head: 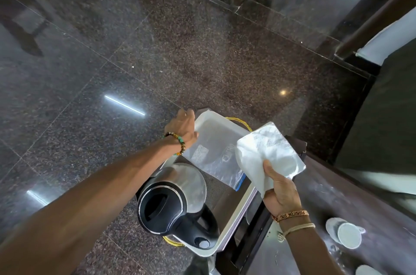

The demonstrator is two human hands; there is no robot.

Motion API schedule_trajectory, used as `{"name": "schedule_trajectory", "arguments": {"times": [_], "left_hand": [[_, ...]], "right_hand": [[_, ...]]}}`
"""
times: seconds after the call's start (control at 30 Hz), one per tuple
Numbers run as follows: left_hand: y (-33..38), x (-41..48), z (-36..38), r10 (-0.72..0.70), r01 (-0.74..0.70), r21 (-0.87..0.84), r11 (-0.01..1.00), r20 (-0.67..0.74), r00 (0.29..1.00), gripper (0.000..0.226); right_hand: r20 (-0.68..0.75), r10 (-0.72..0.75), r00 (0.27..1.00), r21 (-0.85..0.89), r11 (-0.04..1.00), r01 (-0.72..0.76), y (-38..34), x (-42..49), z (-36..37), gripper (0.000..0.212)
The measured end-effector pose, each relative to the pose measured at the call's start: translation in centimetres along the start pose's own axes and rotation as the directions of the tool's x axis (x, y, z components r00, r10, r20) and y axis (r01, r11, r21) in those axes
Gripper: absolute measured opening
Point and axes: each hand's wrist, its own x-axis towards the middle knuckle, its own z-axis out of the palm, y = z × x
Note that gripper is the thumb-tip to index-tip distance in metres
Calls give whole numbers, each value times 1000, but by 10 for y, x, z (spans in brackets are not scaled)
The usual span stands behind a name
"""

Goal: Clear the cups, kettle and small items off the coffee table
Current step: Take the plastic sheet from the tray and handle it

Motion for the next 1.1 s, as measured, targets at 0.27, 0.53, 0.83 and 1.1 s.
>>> {"name": "schedule_trajectory", "arguments": {"times": [0.27, 0.53, 0.83, 1.1], "left_hand": [[-3, -3, 13, 132, -137, 95, 986, 55, 990, 29], [-5, -4, 16, 197, -191, -52, 980, 185, 963, 27], [48, -65, -77, 274, -33, -669, 743, 258, 926, 51], [138, -153, -139, 487, 92, -889, 450, 330, 809, 46]], "right_hand": [[4, 107, 994, -78, 991, -107, 5, 13, 21, 60], [-78, 83, 993, -71, 994, -89, 6, 17, 9, 40], [-10, -71, 997, -104, 992, 69, -40, -71, 20, 32], [115, -362, 925, -268, 885, 380, -107, -184, 35, 41]]}}
